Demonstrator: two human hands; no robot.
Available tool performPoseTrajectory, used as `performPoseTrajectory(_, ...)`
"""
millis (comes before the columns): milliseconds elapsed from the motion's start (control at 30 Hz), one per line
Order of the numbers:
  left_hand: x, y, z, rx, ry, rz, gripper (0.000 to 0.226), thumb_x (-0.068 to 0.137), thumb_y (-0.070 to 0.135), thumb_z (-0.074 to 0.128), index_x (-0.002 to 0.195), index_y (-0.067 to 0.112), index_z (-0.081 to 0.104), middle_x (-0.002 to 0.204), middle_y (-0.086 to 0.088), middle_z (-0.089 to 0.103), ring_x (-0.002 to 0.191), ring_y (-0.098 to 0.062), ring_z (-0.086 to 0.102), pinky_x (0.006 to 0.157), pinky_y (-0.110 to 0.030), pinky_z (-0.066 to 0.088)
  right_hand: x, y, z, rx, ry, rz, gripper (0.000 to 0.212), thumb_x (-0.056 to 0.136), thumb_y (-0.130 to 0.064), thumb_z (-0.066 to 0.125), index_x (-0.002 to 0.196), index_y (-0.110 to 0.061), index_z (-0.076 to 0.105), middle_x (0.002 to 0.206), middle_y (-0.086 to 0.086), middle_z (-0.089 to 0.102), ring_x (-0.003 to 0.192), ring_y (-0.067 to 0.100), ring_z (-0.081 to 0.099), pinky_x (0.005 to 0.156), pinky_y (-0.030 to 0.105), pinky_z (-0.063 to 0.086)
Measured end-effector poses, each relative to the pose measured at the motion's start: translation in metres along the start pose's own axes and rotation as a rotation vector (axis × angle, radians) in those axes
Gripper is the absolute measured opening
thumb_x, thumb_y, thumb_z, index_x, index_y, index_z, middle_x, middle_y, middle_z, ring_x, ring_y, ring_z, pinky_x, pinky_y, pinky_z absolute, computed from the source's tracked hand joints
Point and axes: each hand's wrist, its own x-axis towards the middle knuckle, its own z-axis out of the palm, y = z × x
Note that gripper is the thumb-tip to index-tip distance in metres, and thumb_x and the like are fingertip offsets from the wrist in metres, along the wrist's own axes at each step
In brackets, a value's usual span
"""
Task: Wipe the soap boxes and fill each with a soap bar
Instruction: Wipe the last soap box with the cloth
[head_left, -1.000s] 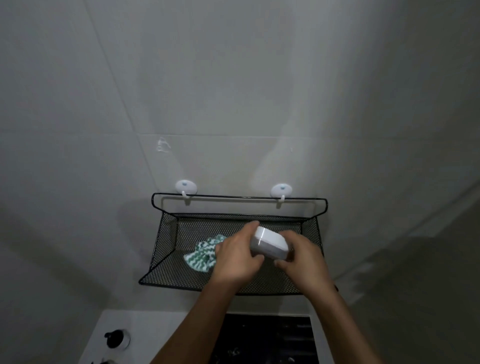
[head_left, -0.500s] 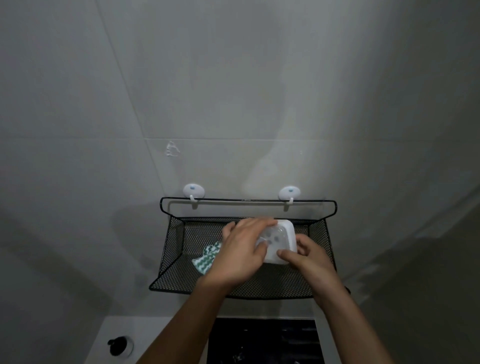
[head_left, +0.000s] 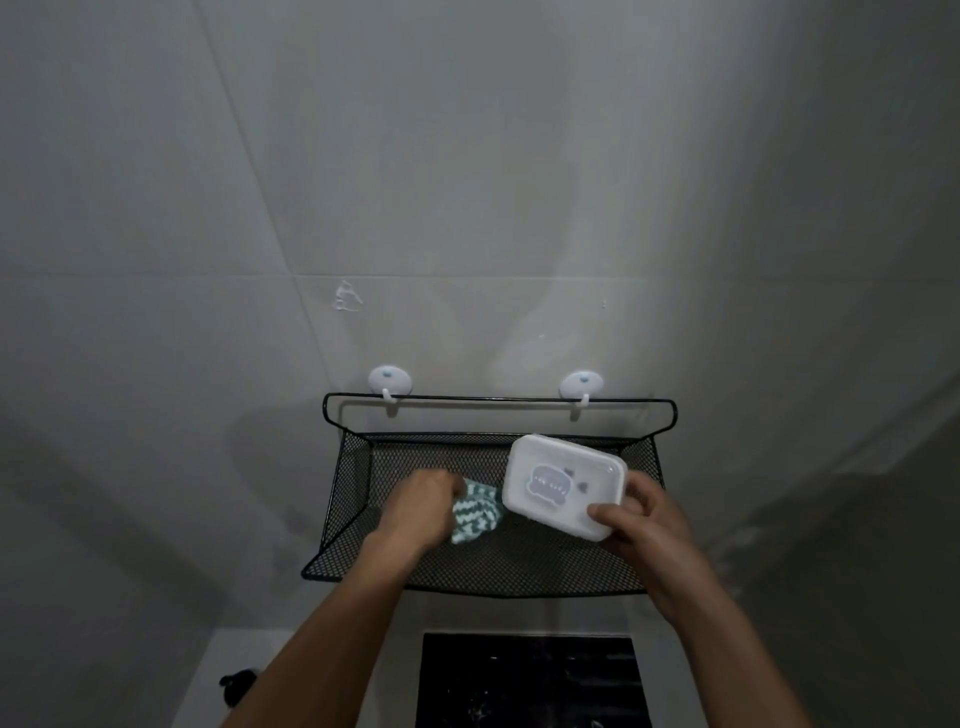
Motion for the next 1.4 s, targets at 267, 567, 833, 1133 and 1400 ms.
performPoseTrajectory(267,-0.010,-0.008,-0.030,-0.409,0.233,-0.100,0.018,0.085,0.009,0.068,0.090,0.025,0.072,0.095,0.004,0.072,0.082,-0.011,0.065,0.060,-0.019,0.042,-0.004,-0.006,-0.003,-0.034,-0.084,-0.105,0.037,0.085,0.001,0.072,0.115,-0.019,0.065,0.107,0.000,0.077,0.101,0.018,0.073,0.087,0.039,0.058)
performPoseTrajectory(567,-0.049,0.056,-0.097,-0.621,0.581,0.271,0.026,0.087,0.014,0.067,0.110,0.026,0.069,0.099,0.018,0.069,0.091,0.004,0.061,0.080,-0.008,0.045,-0.005,-0.013,0.015,-0.059,-0.209,-0.213,0.042,0.085,0.001,0.074,0.119,-0.021,0.066,0.111,0.001,0.076,0.103,0.017,0.073,0.082,0.033,0.061)
performPoseTrajectory(833,-0.044,0.082,-0.068,-0.328,0.456,0.463,0.029,0.096,0.037,0.059,0.121,0.026,0.069,0.113,0.009,0.063,0.105,-0.012,0.050,0.090,-0.031,0.038,-0.002,-0.015,0.019,0.003,-0.188,-0.277,0.041,0.073,-0.005,0.082,0.109,-0.021,0.071,0.102,0.004,0.078,0.096,0.021,0.075,0.073,0.024,0.058)
performPoseTrajectory(1133,-0.028,0.068,-0.071,-0.282,0.471,0.401,0.019,0.093,0.027,0.063,0.099,0.015,0.076,0.107,0.003,0.072,0.103,-0.019,0.062,0.095,-0.041,0.042,-0.006,-0.015,0.009,0.041,-0.252,-0.257,0.042,0.074,-0.012,0.079,0.114,-0.023,0.073,0.109,0.007,0.077,0.102,0.026,0.074,0.079,0.030,0.060)
performPoseTrajectory(1400,-0.027,0.050,-0.078,-0.367,0.423,0.379,0.026,0.096,0.019,0.059,0.117,0.024,0.072,0.110,0.005,0.074,0.099,-0.014,0.069,0.085,-0.033,0.053,-0.006,-0.018,0.002,0.016,-0.277,-0.227,0.051,0.070,-0.014,0.081,0.120,-0.014,0.069,0.108,0.008,0.077,0.101,0.027,0.074,0.083,0.037,0.061)
